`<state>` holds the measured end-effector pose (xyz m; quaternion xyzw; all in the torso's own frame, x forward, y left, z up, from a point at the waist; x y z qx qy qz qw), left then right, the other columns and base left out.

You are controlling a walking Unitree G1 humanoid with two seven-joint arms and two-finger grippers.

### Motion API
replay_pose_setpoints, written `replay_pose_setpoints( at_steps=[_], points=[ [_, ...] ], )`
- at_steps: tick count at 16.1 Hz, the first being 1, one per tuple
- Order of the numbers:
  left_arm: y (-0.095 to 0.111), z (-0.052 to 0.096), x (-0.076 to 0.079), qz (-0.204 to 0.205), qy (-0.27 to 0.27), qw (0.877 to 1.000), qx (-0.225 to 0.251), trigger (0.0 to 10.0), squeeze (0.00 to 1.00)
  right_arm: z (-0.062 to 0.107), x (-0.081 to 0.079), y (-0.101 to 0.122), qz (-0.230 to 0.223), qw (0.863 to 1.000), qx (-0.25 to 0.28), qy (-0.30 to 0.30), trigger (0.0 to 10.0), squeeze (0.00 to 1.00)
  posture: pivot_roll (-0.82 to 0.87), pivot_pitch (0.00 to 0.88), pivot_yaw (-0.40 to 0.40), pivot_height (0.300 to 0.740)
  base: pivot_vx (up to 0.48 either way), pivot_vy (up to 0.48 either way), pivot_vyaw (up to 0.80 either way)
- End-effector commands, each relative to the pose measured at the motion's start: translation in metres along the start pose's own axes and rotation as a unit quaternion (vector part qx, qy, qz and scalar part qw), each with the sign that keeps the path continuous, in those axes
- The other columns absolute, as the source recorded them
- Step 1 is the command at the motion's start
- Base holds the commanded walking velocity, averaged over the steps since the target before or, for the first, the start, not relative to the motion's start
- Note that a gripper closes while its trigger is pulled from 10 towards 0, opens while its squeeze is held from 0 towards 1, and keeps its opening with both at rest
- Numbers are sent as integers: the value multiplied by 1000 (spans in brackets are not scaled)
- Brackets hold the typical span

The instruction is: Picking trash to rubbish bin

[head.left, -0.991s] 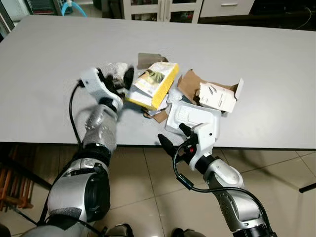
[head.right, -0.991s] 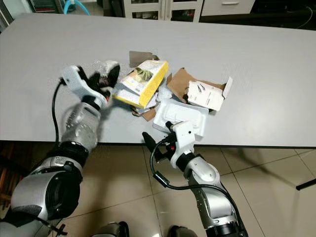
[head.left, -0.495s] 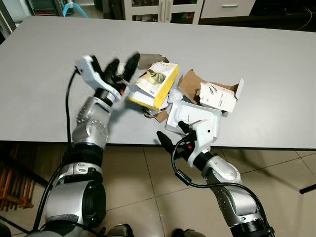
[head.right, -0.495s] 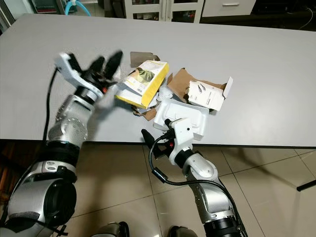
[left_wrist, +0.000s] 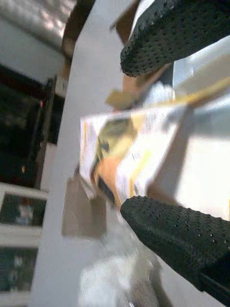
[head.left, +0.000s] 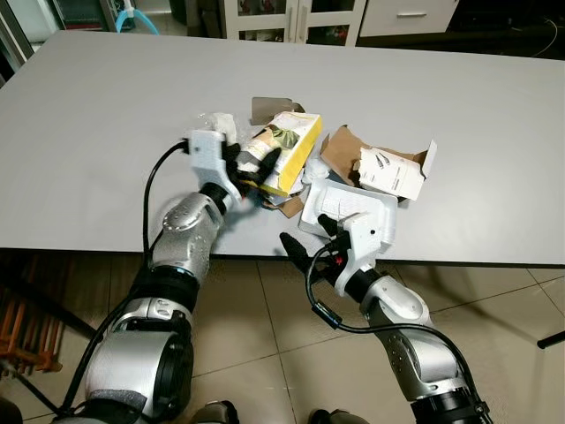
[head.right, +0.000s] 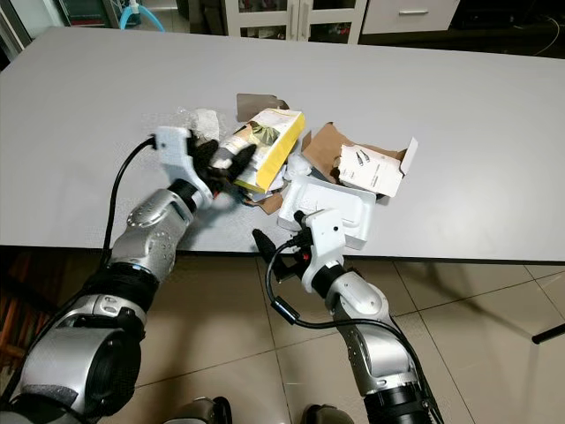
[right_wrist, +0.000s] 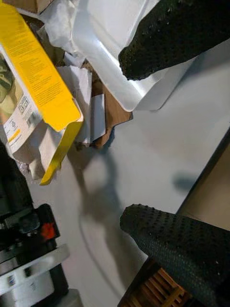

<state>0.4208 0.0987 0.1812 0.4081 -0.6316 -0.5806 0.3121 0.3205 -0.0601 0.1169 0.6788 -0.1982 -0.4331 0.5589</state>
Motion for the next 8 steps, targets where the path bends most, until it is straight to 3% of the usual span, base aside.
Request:
replay_pose_setpoints(
  at_steps=[1, 4, 5, 7, 8],
  points=[
    [2, 0, 6, 12, -25, 1000, 2, 10000, 0, 0, 2, -2, 0, 1000, -1, -4, 10000, 0, -56, 111, -17, 740, 0, 0, 0],
    [-27, 8, 12, 46, -28, 998, -38, 10000, 0, -4, -3, -4, -3, 1000, 1, 0, 10000, 0, -60, 111, -8, 740, 0, 0, 0],
    [-32, 9, 17, 37, -31, 998, -46, 10000, 0, -4, -4, -4, -3, 1000, 2, 1, 10000, 0, -62, 112, -9, 740, 0, 0, 0],
    [-31, 8, 24, -2, -48, 998, -49, 10000, 0, -3, -2, -3, -2, 1000, 3, -1, 10000, 0, -64, 113, -10, 740, 0, 0, 0],
    [-25, 7, 33, -72, -80, 993, -45, 10000, 0, -2, 0, -2, -1, 1000, 4, -3, 10000, 0, -64, 115, -9, 740, 0, 0, 0]
  ],
)
Point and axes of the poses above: a point about 5 cm out from each wrist's last joint towards the gripper, its own z axis pointing back from the gripper into the wrist, its own y axis along the axis of the wrist's last joint, x = y × z, the point moved 4 cm from there along -z, pointing out of the wrist towards the gripper, and after that the axes turned 14 degrees about -z, right-handed, at the moved point
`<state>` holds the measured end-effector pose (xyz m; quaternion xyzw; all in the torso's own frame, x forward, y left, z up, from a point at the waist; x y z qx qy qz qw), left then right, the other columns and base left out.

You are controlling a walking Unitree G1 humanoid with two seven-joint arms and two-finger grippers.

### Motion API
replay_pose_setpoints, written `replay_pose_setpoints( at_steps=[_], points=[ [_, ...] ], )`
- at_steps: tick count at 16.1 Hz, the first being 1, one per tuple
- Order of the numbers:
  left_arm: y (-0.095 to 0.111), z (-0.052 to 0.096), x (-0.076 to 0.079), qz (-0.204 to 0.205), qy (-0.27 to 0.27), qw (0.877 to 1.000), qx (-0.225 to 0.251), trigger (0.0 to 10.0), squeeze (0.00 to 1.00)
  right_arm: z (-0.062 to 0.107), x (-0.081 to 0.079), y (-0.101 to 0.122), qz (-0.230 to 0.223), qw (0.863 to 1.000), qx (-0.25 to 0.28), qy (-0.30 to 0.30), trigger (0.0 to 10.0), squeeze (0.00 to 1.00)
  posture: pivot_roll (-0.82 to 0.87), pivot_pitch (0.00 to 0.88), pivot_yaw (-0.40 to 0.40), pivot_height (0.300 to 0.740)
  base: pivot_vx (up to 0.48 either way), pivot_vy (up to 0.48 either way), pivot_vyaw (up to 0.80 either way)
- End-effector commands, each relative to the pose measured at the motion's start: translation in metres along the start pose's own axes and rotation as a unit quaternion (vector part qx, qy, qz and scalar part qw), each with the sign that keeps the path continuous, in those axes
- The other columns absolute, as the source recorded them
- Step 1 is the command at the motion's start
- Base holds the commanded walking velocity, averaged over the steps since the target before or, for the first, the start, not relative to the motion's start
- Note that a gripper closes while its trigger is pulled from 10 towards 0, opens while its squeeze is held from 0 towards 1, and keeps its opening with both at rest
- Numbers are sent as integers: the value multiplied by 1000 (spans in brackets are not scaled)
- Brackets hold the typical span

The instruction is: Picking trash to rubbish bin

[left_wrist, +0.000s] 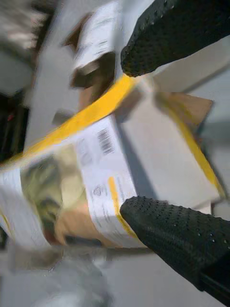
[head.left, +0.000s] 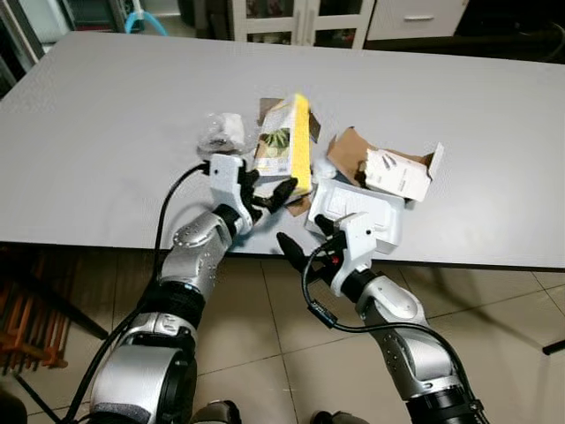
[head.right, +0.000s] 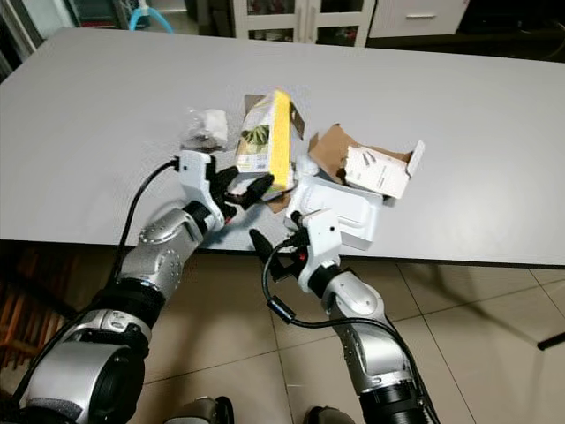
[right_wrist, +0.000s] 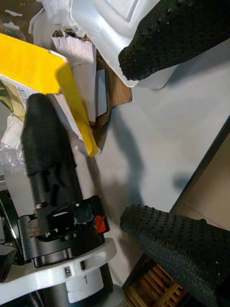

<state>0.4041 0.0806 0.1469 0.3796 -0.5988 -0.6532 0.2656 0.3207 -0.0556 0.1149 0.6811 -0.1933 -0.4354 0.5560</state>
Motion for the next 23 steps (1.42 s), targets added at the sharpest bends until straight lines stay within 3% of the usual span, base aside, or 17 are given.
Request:
replay_pose_setpoints(
  at_steps=[1, 6, 9, 11, 12, 13, 14, 16, 17, 18, 21, 22, 23],
  points=[
    [16, -4, 13, -68, -39, 997, 20, 10000, 0, 1, 3, 1, 6, 1000, 4, -6, 10000, 0, -60, 113, -7, 740, 0, 0, 0],
    [45, 13, 32, -146, -116, 980, 65, 10000, 0, -2, 2, 1, 4, 1000, 4, -3, 10000, 0, -43, 107, -5, 740, 0, 0, 0],
    [56, 31, 37, -211, -156, 963, 61, 10000, 0, -4, 3, 1, 5, 1000, 5, -1, 10000, 0, -31, 102, -6, 740, 0, 0, 0],
    [72, 35, 36, -272, -147, 947, 87, 10000, 0, -5, 3, 2, 6, 1000, 5, 0, 10000, 0, -21, 100, -8, 740, 0, 0, 0],
    [76, 40, 33, -340, -149, 926, 65, 10000, 0, -6, 3, 2, 6, 1000, 4, 2, 10000, 0, -17, 99, -8, 740, 0, 0, 0],
    [65, 44, 32, -440, -170, 882, 18, 10000, 0, -8, 2, 2, 6, 1000, 4, 5, 10000, 0, -9, 96, -8, 740, 0, 0, 0],
    [63, 45, 32, -452, -174, 875, 12, 10000, 0, -8, 2, 2, 6, 1000, 4, 6, 10000, 0, -9, 96, -8, 740, 0, 0, 0],
    [60, 50, 38, -449, -192, 873, 15, 10000, 0, -10, 2, 2, 7, 1000, 4, 7, 10000, 0, -8, 94, -5, 740, 0, 0, 0],
    [57, 52, 37, -465, -197, 863, 9, 10000, 0, -10, 3, 3, 7, 1000, 5, 7, 10000, 0, -8, 92, -4, 740, 0, 0, 0],
    [50, 59, 37, -498, -214, 840, -14, 10000, 0, -11, 4, 3, 8, 1000, 6, 6, 10000, 0, -4, 92, -4, 740, 0, 0, 0],
    [34, 66, 35, -543, -236, 804, -46, 10000, 0, -11, 5, 3, 8, 1000, 5, 6, 10000, 0, 6, 90, -5, 740, 0, 0, 0],
    [18, 64, 31, -598, -226, 766, -64, 10000, 0, -12, 4, 3, 8, 1000, 5, 8, 10000, 0, 1, 91, -4, 740, 0, 0, 0],
    [12, 60, 27, -626, -211, 748, -69, 10000, 0, -12, 4, 3, 9, 1000, 5, 9, 10000, 0, -2, 91, -5, 740, 0, 0, 0]
  ],
)
Point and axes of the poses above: a point about 5 cm out from each wrist's last joint towards the gripper, its own z axis pointing back from the gripper into the wrist, its own y axis along the axis of the wrist's last joint, x = y × z, the point moved 4 cm from there along -z, pointing out of the wrist towards the gripper, and after that the axes turned 14 degrees about -z, right-handed, at the moved point
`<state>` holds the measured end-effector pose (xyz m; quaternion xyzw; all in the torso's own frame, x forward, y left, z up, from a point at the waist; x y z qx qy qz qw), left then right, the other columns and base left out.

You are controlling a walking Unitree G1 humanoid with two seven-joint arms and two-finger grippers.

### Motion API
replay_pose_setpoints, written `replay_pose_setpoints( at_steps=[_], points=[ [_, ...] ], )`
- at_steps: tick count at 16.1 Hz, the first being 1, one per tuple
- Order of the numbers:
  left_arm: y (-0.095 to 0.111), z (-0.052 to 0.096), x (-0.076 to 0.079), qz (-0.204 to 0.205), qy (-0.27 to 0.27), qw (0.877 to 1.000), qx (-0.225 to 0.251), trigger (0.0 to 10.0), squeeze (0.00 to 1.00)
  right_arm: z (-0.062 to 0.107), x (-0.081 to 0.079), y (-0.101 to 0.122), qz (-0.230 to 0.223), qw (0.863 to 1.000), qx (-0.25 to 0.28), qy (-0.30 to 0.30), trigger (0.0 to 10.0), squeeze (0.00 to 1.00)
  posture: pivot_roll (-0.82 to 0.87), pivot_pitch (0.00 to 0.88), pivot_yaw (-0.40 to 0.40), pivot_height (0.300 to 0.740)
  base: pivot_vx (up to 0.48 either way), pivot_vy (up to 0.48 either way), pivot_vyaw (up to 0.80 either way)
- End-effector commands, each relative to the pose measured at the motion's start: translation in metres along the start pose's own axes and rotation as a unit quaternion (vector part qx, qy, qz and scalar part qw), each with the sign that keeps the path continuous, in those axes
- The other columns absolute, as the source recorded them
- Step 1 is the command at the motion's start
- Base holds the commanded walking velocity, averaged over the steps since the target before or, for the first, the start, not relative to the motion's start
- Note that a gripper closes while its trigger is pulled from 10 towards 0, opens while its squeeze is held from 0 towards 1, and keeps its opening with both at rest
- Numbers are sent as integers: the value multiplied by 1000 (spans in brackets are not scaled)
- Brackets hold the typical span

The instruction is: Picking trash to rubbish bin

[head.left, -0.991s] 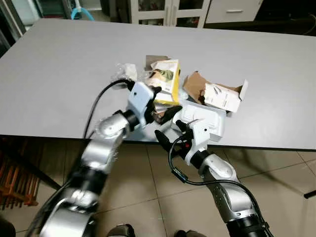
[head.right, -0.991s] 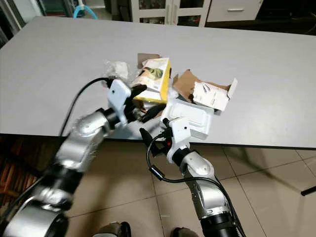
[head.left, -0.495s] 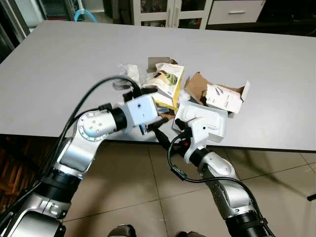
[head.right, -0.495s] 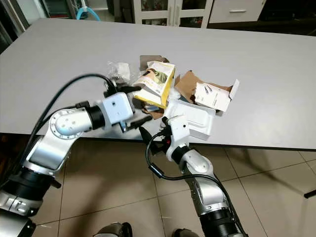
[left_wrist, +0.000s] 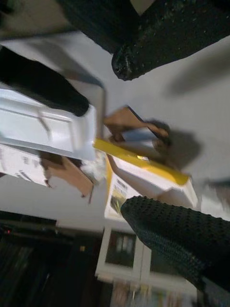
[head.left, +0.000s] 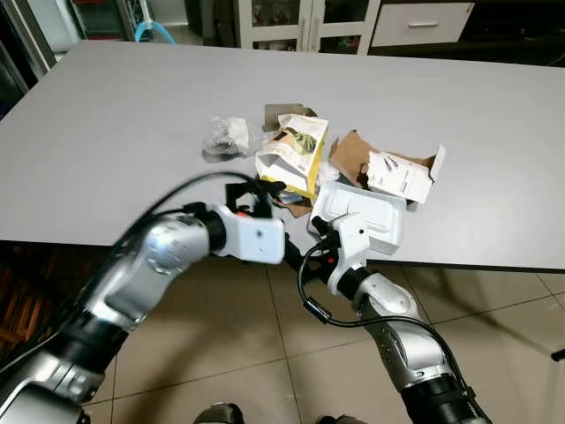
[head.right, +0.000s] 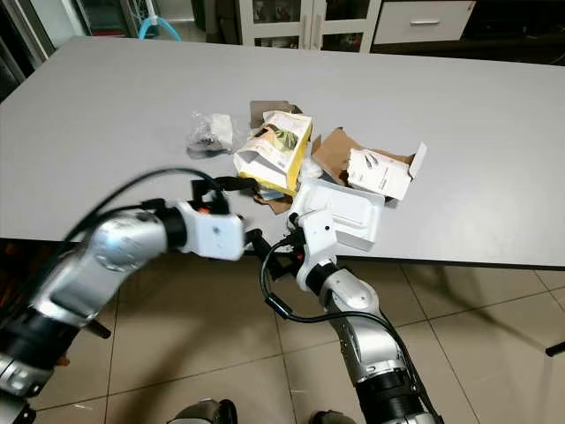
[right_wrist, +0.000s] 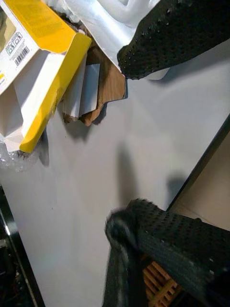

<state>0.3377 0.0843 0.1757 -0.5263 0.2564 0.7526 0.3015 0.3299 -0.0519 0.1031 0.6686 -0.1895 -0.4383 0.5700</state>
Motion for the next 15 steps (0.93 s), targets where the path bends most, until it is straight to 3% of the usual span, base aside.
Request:
replay_pose_setpoints(
  at_steps=[1, 3, 5, 6, 7, 9, 11, 13, 15],
  points=[
    [-12, -4, 23, -28, -36, 998, -35, 10000, 0, -2, -3, 13, 5, 1000, 24, 11, 10000, 0, -3, 91, -7, 740, 0, 0, 0],
    [-16, -6, 27, -57, -39, 997, -43, 10000, 0, -1, -1, 13, 7, 1000, 21, 11, 10000, 0, 0, 92, -11, 740, 0, 0, 0],
    [-20, -6, 18, -6, 6, 999, -53, 10000, 0, 0, 0, 12, 10, 1000, 20, 10, 10000, 0, -1, 92, -12, 740, 0, 0, 0],
    [-21, -7, 9, 13, 35, 998, -59, 10000, 0, 0, 0, 12, 10, 1000, 19, 9, 10000, 0, 1, 92, -13, 740, 0, 0, 0],
    [-26, -6, -25, 63, 139, 985, -77, 10000, 0, 0, 2, 8, 12, 1000, 13, 6, 10000, 0, 5, 92, -16, 740, 0, 0, 0],
    [-31, 0, -51, 58, 205, 973, -93, 10000, 0, 1, 3, 6, 14, 1000, 8, 5, 10000, 0, 5, 92, -17, 740, 0, 0, 0],
    [-41, 6, -64, 52, 242, 961, -124, 10000, 0, 2, 5, 6, 15, 1000, 7, 2, 10000, 0, 1, 92, -18, 740, 0, 0, 0],
    [-47, 8, -65, 46, 245, 958, -142, 10000, 0, 3, 7, 6, 16, 1000, 6, -1, 10000, 0, 2, 90, -19, 740, 0, 0, 0],
    [-51, 7, -58, 33, 224, 963, -145, 10000, 0, 4, 9, 5, 18, 1000, 3, -4, 10000, 0, 1, 90, -19, 740, 0, 0, 0]
  ],
)
Point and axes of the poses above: a point about 5 cm out from each wrist's last joint towards the gripper, its own z axis pointing back from the gripper into the wrist, its own y axis along the axis of the wrist's last joint, x = y × z, the point moved 4 cm from there along -z, pointing out of the wrist towards the gripper, and after that the axes turned 14 degrees about -z, right-handed, at the moved point
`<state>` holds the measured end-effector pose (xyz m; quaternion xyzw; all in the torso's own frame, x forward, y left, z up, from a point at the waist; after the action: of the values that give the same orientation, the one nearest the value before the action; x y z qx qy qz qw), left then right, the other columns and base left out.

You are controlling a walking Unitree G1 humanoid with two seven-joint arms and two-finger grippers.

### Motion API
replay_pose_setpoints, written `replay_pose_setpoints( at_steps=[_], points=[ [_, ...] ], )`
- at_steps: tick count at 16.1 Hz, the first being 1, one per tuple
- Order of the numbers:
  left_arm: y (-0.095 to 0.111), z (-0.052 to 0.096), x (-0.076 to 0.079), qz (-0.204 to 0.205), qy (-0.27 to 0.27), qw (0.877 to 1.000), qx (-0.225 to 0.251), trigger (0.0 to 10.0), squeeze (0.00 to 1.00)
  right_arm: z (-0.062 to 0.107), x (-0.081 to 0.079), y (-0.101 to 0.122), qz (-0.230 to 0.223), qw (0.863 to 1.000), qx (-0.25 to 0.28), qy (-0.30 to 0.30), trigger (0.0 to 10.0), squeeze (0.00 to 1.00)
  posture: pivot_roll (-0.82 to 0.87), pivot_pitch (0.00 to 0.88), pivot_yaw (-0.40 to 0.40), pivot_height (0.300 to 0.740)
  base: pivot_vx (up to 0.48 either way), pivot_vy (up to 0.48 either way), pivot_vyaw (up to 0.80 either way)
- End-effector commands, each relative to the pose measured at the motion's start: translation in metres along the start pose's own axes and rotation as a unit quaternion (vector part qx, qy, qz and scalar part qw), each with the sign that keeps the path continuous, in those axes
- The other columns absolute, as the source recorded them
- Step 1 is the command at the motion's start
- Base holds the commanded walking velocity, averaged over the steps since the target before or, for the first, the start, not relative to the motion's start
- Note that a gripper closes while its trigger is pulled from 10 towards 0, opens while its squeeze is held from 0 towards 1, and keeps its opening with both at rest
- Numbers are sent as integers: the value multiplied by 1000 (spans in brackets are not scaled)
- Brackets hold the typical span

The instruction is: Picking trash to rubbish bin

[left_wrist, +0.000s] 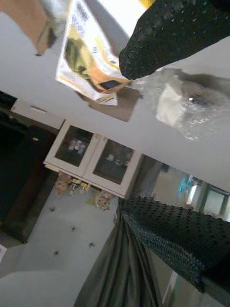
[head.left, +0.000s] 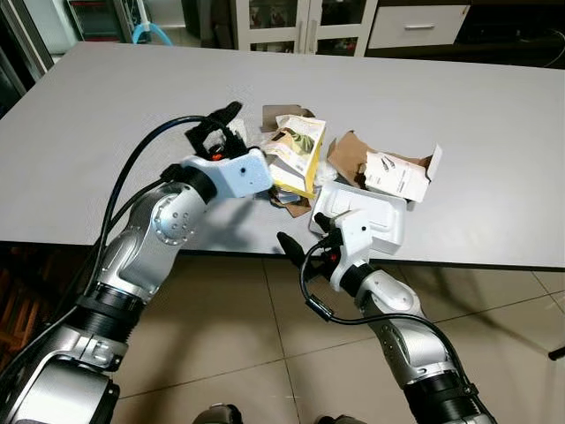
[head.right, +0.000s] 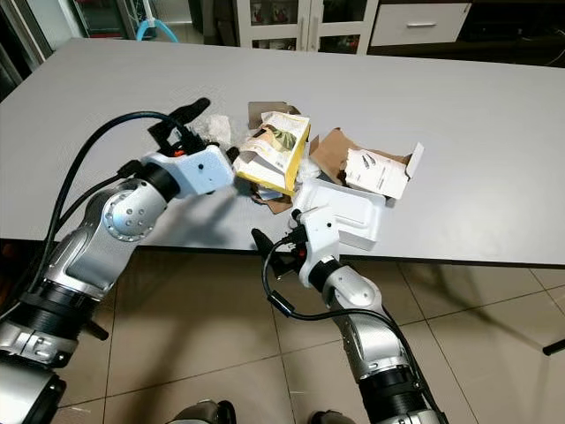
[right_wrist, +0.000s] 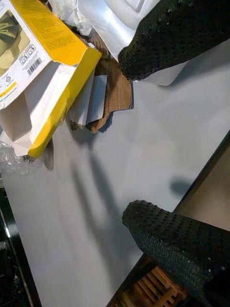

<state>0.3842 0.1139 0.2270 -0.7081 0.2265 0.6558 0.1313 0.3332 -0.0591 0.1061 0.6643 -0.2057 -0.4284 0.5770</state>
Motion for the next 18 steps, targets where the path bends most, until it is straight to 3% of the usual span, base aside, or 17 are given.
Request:
replay_pose_setpoints(
  at_steps=[1, 5, 7, 13, 18],
  points=[
    [3, 0, 6, -16, -27, 999, 20, 10000, 0, 4, 6, -3, -1, 1000, -3, -6, 10000, 0, 2, 88, -19, 740, 0, 0, 0],
    [6, 4, 32, -63, -90, 992, 57, 10000, 0, 9, 16, -3, 3, 1000, -4, -28, 10000, 0, -5, 84, -15, 740, 0, 0, 0],
    [7, 5, 43, -51, -104, 991, 62, 10000, 0, 10, 22, -2, 7, 999, -3, -41, 10000, 0, -9, 81, -15, 740, 0, 0, 0],
    [8, 4, 58, -73, -133, 985, 83, 10000, 0, 12, 30, 0, 13, 998, -2, -59, 10000, 0, -9, 86, -18, 740, 0, 0, 0],
    [7, -4, 71, -96, -142, 982, 72, 10000, 0, 12, 27, 0, 10, 998, 0, -57, 10000, 0, -16, 95, -18, 740, 0, 0, 0]
  ],
)
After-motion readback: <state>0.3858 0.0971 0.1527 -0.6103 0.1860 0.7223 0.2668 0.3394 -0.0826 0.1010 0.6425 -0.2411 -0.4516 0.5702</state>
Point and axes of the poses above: a point about 5 cm out from each wrist's last joint towards the gripper, its own z axis pointing back from the gripper into the wrist, its own y axis along the axis of the wrist's last joint, x = y × z, the point moved 4 cm from there along -z, pointing out of the wrist towards the gripper, and after that the axes turned 14 degrees about -z, right-handed, at the moved point
